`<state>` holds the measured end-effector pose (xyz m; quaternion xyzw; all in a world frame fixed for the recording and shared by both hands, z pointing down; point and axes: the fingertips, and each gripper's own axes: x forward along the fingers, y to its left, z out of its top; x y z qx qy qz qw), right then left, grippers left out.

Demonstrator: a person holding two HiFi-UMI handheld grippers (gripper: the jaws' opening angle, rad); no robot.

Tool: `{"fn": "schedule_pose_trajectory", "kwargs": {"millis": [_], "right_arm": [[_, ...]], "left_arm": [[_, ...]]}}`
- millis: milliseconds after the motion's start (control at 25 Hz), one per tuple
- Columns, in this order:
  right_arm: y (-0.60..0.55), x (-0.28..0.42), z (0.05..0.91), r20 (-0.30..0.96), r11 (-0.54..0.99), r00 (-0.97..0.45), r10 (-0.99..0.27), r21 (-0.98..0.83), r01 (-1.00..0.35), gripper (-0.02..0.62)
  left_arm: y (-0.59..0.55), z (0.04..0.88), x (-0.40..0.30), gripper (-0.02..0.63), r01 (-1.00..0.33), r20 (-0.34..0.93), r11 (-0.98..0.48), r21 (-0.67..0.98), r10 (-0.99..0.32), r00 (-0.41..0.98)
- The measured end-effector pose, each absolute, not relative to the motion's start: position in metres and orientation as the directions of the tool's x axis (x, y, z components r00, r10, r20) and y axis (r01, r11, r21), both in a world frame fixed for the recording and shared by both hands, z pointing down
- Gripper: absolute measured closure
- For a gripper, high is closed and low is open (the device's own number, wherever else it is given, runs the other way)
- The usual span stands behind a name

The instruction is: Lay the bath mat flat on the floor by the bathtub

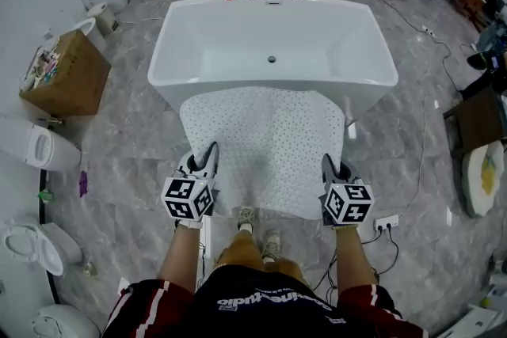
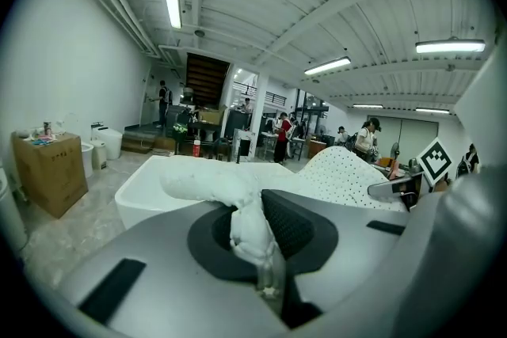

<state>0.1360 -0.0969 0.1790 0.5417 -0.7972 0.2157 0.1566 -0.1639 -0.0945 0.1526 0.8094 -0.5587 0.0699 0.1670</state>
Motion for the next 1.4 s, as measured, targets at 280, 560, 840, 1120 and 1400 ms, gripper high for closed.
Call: {"fn": "schedule_pose_trajectory", "kwargs": {"millis": [280,560,840,1120,1400], "right_arm": [[-0.122,0.119,0.203,0.514,0.308,-0.358,-0.779,-0.183,-0.934,0.548],[-0.161,0.104,0.220,0.548,0.276,-0.329,-0.769,-0.179,-0.944,0.548],[-0.201,0.095,0.247,0.560,0.255,-0.299,-0.773,-0.159,-0.954,0.548],[-0.216,0.105,0.297,0.570,0.251,-0.299,-0.766,-0.164,-0.954,0.548],[-0.214,0.128,0.355,0.542,0.269,-0.314,-0.780,-0.163,-0.949,0.549]], "left_arm": [[-0.121,0.181,-0.179,0.572,-0.927,0.335,-0.308,0.213,-0.869,0.365],[-0.163,0.208,-0.192,0.572,-0.920,0.370,-0.323,0.222,-0.845,0.386],[-0.210,0.236,-0.200,0.572,-0.906,0.382,-0.357,0.228,-0.823,0.421],[-0.223,0.281,-0.189,0.572,-0.905,0.400,-0.360,0.229,-0.813,0.424],[-0.218,0.345,-0.178,0.572,-0.913,0.388,-0.342,0.221,-0.828,0.404]]}}
